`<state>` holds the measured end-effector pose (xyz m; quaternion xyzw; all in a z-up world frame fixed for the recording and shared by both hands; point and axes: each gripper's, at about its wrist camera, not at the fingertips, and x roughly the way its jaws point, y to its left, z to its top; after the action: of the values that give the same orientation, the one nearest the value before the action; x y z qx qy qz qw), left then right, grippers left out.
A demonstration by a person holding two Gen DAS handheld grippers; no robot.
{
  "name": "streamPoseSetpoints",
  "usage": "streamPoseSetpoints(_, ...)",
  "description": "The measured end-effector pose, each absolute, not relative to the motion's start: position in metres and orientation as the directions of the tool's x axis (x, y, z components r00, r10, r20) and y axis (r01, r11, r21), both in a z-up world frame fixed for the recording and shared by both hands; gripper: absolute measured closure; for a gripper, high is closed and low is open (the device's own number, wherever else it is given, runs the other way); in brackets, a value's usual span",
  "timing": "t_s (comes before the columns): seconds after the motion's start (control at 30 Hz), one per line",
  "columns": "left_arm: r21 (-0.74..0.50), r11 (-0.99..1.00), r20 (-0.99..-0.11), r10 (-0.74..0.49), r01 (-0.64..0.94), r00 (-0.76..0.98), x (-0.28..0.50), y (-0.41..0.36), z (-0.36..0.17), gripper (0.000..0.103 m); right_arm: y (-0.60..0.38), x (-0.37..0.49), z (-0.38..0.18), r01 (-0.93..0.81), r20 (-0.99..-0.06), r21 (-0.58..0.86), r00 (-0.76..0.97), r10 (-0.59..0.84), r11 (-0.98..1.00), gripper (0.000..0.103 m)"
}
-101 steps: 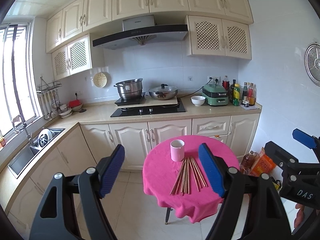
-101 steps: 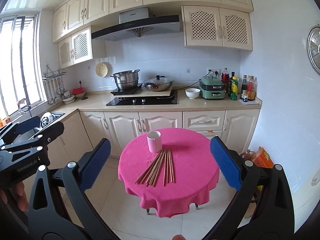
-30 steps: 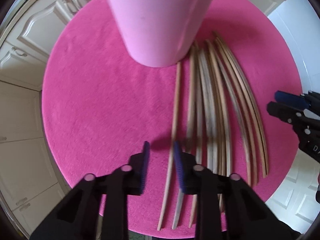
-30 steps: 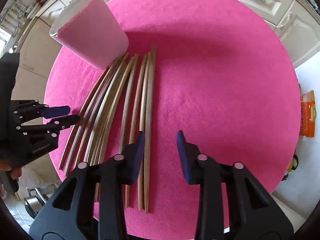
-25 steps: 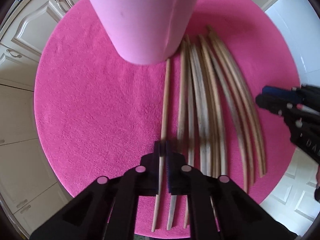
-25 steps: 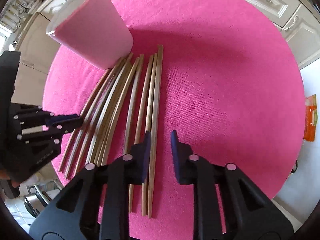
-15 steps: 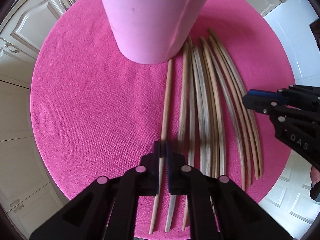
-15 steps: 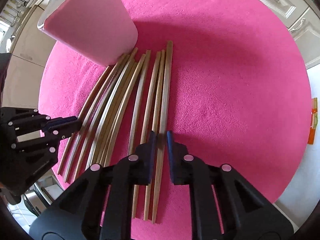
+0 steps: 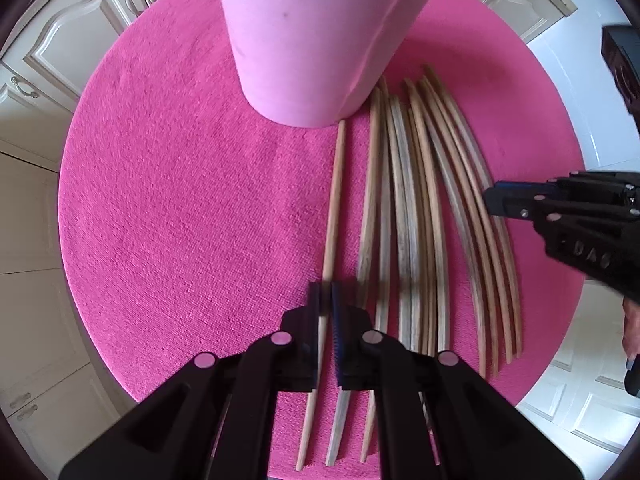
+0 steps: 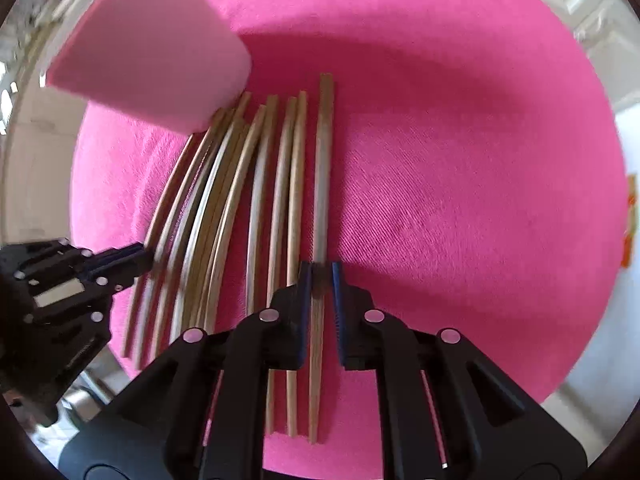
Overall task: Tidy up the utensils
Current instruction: 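Close the right tool on one chopstick while the left tool grasps another chopstick, then lift both held chopsticks upright above the pink cup's rim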
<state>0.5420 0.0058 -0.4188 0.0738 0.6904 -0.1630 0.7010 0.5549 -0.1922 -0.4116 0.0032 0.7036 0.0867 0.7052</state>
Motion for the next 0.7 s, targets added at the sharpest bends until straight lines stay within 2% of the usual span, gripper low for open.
streamPoseSetpoints(0.13,-0.116,0.937,-0.992,-0.126,0.328,0.007,0.538,0.003,-0.415,0.098,-0.188,0.554,-0.411,-0.145,-0.995,0.090,0.024,0.094,0.985,0.096)
streamPoseSetpoints(0.4,-0.176,0.925,-0.976,-0.209,0.336,0.067,0.509,0.020,-0.384,0.098,-0.233,0.537,-0.391,-0.030,-0.954,0.283,0.095,0.284,0.959,0.097)
streamPoseSetpoints(0.53,-0.211,0.900,-0.951,-0.280,0.382,0.132,0.492,0.024,-0.351,0.098,-0.251,0.527,-0.359,-0.027,-0.912,0.366,0.188,0.364,0.930,0.097)
streamPoseSetpoints(0.63,-0.299,0.876,-0.891,-0.398,0.378,0.217,0.486,0.028,-0.314,0.098,-0.254,0.522,-0.335,-0.045,-0.876,0.407,0.264,0.404,0.912,0.097)
streamPoseSetpoints(0.7,-0.288,0.873,-0.858,-0.417,0.393,0.299,0.486,0.024,-0.289,0.098,-0.250,0.526,-0.314,-0.067,-0.843,0.430,0.326,0.427,0.900,0.097)
